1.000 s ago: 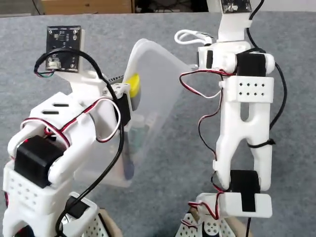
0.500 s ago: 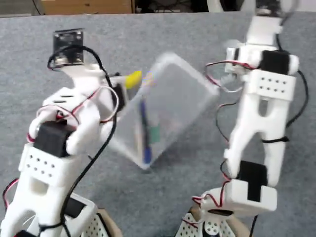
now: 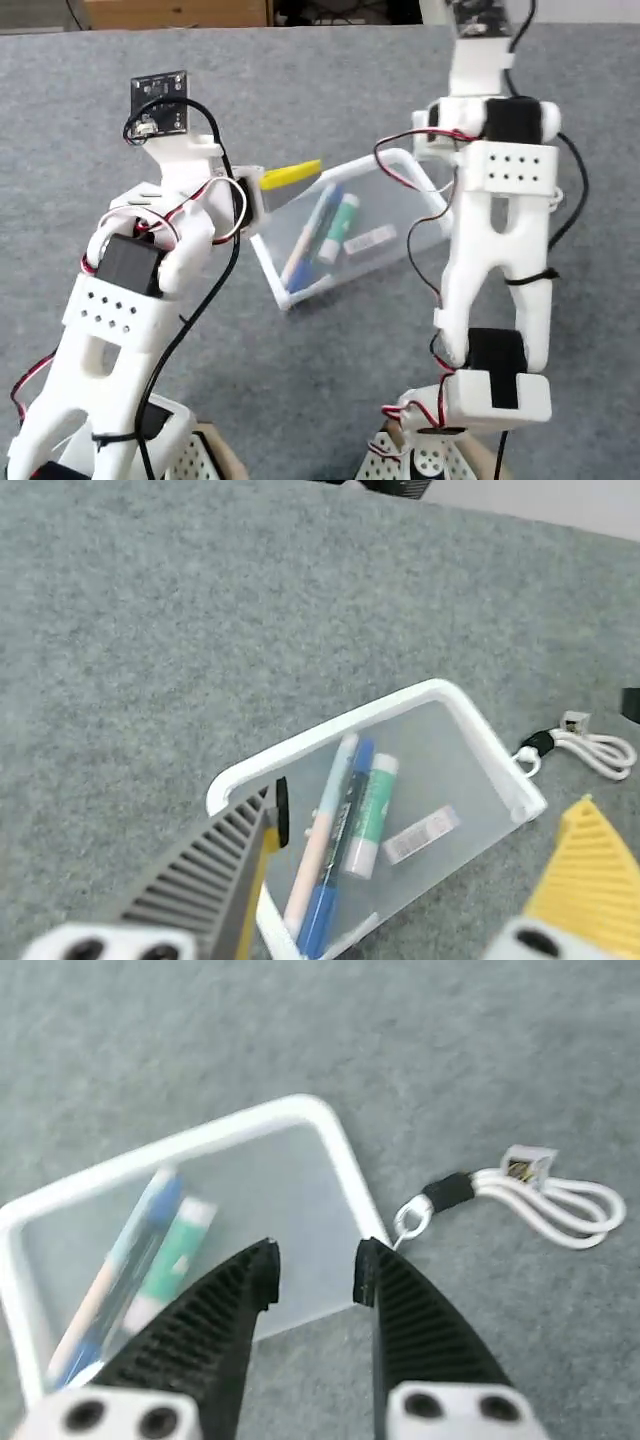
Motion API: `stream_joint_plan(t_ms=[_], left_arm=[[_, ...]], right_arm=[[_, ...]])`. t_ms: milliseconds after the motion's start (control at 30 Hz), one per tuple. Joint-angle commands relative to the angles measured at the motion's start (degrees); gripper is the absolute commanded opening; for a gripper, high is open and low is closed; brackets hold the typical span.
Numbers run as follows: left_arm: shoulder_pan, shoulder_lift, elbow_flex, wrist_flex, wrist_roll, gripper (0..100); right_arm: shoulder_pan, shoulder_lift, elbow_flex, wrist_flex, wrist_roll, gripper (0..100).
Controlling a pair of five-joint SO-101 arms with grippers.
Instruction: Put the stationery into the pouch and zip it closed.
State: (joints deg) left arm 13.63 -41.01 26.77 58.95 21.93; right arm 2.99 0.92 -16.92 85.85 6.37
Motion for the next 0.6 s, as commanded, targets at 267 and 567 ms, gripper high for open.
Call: stream_joint_plan(t_ms=[267,567], left_arm=[[-1.6,-0.6,3.5,0.8,0.1,41],[-1.6,-0.6,1.7,4.2,-0.1,3]], right_arm=[[-7.3,-0.2,-2.8,8.6,-7.1,13.0],[-7.2,-0.2,-2.9,9.3,-7.3,2.2]])
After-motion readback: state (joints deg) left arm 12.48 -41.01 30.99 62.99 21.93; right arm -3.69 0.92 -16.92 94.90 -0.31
